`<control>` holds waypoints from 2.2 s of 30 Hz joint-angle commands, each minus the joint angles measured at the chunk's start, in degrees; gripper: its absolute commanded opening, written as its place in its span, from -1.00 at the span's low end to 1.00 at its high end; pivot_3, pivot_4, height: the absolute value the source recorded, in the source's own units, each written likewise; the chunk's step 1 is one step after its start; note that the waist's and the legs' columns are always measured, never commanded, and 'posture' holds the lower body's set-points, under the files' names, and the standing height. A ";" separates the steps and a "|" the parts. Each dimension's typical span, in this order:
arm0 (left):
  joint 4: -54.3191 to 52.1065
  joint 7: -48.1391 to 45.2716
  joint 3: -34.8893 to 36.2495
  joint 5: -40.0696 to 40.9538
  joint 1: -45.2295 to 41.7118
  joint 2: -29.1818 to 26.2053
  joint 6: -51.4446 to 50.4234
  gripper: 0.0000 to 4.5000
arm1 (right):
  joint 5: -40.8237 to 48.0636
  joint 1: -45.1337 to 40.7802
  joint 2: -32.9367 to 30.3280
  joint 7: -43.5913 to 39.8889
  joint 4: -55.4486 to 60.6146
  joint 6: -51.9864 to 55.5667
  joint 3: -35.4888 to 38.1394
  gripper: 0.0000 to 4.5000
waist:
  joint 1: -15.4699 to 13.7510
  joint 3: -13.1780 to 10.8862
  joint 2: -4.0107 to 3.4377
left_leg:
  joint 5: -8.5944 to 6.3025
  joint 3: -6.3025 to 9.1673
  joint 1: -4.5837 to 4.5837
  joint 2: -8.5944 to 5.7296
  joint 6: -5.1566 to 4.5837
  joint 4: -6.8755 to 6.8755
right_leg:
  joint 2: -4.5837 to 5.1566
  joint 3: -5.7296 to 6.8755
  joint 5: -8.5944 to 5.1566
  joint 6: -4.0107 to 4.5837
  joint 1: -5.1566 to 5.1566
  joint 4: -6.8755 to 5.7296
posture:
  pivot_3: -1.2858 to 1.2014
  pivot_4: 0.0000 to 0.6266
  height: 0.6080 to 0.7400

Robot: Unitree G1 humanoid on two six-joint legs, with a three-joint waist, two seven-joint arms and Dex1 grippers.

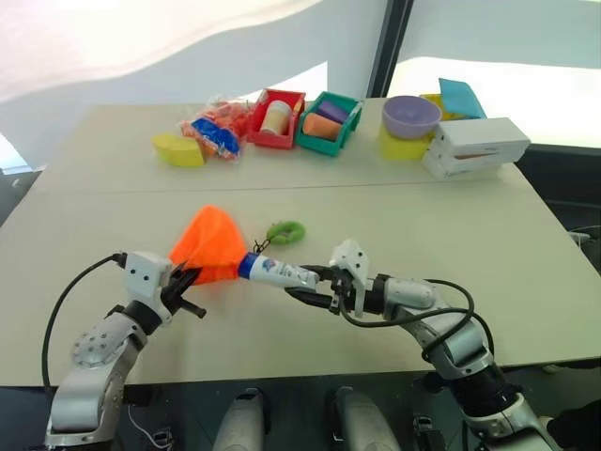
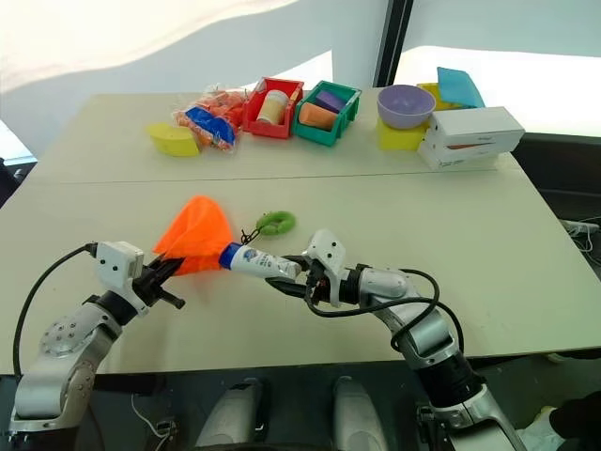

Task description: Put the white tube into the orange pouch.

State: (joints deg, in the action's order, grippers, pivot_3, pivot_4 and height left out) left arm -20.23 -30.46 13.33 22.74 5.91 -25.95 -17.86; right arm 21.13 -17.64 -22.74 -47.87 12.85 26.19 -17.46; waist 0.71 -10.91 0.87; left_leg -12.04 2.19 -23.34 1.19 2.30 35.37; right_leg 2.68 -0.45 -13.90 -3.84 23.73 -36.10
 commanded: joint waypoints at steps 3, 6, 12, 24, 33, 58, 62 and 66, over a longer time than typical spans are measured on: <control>-1.45 -2.98 4.38 8.38 -1.79 -3.38 -7.03 -1.00 | 0.76 -1.11 -0.36 -4.44 2.53 1.32 -2.96 -0.27 | 0.05 -0.01 0.01 | 0.00 -0.03 -0.02 0.02 0.00 -0.06 | -0.06 -0.02 0.01 -0.01 0.08 -0.02 | 0.03 -0.52 1.00; -0.37 -4.80 5.68 11.37 -2.48 -5.46 -10.07 -1.00 | -0.37 -1.41 0.74 -4.17 1.52 0.59 -3.94 -0.27 | 0.16 -0.01 0.03 | 0.00 -0.09 -0.02 0.06 0.00 -0.07 | -0.10 -0.05 0.01 -0.01 0.13 -0.04 | 0.03 -0.52 1.00; 2.42 -7.91 7.25 15.46 -4.98 -9.21 -14.62 -1.00 | -3.58 -2.48 4.79 -1.94 -1.85 -1.51 -5.86 -0.27 | 0.23 0.03 0.10 | 0.00 -0.18 -0.04 0.12 0.00 -0.07 | -0.17 -0.13 -0.01 -0.04 0.25 -0.08 | 0.03 -0.52 1.00; -0.11 -10.99 5.67 15.84 -4.12 -12.64 -16.38 -1.00 | -6.45 -3.73 11.46 0.88 -9.23 -6.41 -4.86 -0.27 | 0.26 0.04 0.15 | 0.00 -0.37 -0.05 0.13 0.00 -0.11 | -0.18 -0.33 0.05 0.02 0.36 -0.11 | 0.03 -0.52 1.00; -1.78 -11.42 3.94 12.78 -1.90 -12.45 -14.07 -1.00 | -5.35 -3.04 11.85 2.36 -9.51 -6.47 -1.08 -0.27 | 0.26 0.04 0.16 | 0.00 -0.44 -0.05 0.16 0.00 -0.13 | -0.19 -0.40 0.05 0.03 0.42 -0.12 | 0.03 -0.52 1.00; -13.17 -10.75 -9.67 13.58 -6.03 -11.68 -19.46 -1.00 | -15.07 -11.84 22.32 12.98 -18.40 -6.59 -4.89 -0.27 | 0.37 0.04 0.16 | 0.00 -0.52 -0.06 0.16 0.00 -0.12 | -0.22 -0.51 0.06 0.02 0.54 -0.26 | 0.03 -0.52 1.00; -13.74 -10.23 -11.25 13.10 -6.52 -11.22 -19.59 -1.00 | -17.60 -15.05 23.95 13.44 -22.18 -7.46 -6.77 -0.27 | 0.42 0.04 0.16 | 0.01 -0.51 -0.05 0.17 0.00 -0.12 | -0.25 -0.51 0.06 0.01 0.55 -0.30 | 0.03 -0.52 1.00; -13.57 -10.05 -11.89 12.70 -6.24 -11.06 -19.17 -1.00 | -19.03 -17.43 25.71 13.35 -24.69 -8.80 -7.79 -0.27 | 0.47 0.04 0.16 | 0.01 -0.51 -0.05 0.17 0.00 -0.14 | -0.26 -0.51 0.06 0.01 0.56 -0.31 | 0.03 -0.52 1.00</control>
State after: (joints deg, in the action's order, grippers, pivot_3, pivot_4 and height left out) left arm -31.01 -39.56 3.11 34.74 -0.15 -37.44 -37.47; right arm 2.40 -33.17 0.64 -34.57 -12.14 18.64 -23.46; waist 1.18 -10.87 1.03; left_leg -12.04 1.68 -23.39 1.36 2.30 35.24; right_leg 2.42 -0.96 -13.84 -3.83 24.29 -36.41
